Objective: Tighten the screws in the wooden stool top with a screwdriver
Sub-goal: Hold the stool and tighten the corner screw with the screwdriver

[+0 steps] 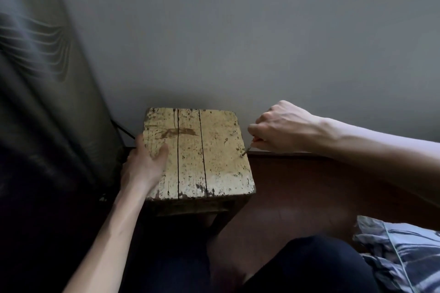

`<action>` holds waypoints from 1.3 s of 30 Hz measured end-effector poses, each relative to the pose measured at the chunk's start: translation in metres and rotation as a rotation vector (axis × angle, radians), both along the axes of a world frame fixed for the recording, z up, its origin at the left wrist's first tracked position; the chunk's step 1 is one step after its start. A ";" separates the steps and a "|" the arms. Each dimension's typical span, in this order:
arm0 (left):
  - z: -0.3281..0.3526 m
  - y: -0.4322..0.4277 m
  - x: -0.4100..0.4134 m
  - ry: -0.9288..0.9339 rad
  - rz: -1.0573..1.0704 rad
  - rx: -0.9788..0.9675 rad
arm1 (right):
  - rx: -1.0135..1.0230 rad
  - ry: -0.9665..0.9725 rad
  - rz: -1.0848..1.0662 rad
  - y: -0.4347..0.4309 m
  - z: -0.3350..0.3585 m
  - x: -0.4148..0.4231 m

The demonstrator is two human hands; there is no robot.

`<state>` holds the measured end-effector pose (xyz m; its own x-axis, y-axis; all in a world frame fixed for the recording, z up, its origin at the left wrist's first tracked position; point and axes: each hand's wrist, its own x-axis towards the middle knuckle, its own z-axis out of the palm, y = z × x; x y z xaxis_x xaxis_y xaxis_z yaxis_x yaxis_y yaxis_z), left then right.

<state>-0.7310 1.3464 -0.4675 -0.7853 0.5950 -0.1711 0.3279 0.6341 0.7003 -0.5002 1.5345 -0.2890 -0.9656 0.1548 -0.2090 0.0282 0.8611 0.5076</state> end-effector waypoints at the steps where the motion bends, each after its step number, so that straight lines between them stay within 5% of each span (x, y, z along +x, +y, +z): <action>1: -0.001 0.000 0.000 0.006 -0.001 0.007 | -0.007 0.027 -0.018 0.001 -0.002 0.002; 5: -0.002 0.001 -0.001 0.019 0.003 0.011 | -0.077 0.166 -0.179 -0.002 -0.013 0.006; 10: 0.000 0.000 0.001 0.030 0.006 -0.013 | -0.250 0.287 -0.638 -0.006 -0.019 -0.007; 24: 0.008 -0.005 0.007 -0.005 -0.004 -0.012 | 0.110 -0.196 0.043 -0.012 0.006 -0.010; 30: 0.002 -0.003 0.003 0.004 -0.009 -0.020 | 0.002 -0.097 -0.042 -0.007 -0.003 -0.008; 35: -0.001 -0.003 0.001 0.002 -0.017 -0.013 | -0.282 0.056 -0.579 0.000 -0.007 -0.022; 39: 0.002 -0.005 0.003 -0.003 -0.002 -0.012 | -0.301 0.057 -0.621 -0.008 -0.006 -0.027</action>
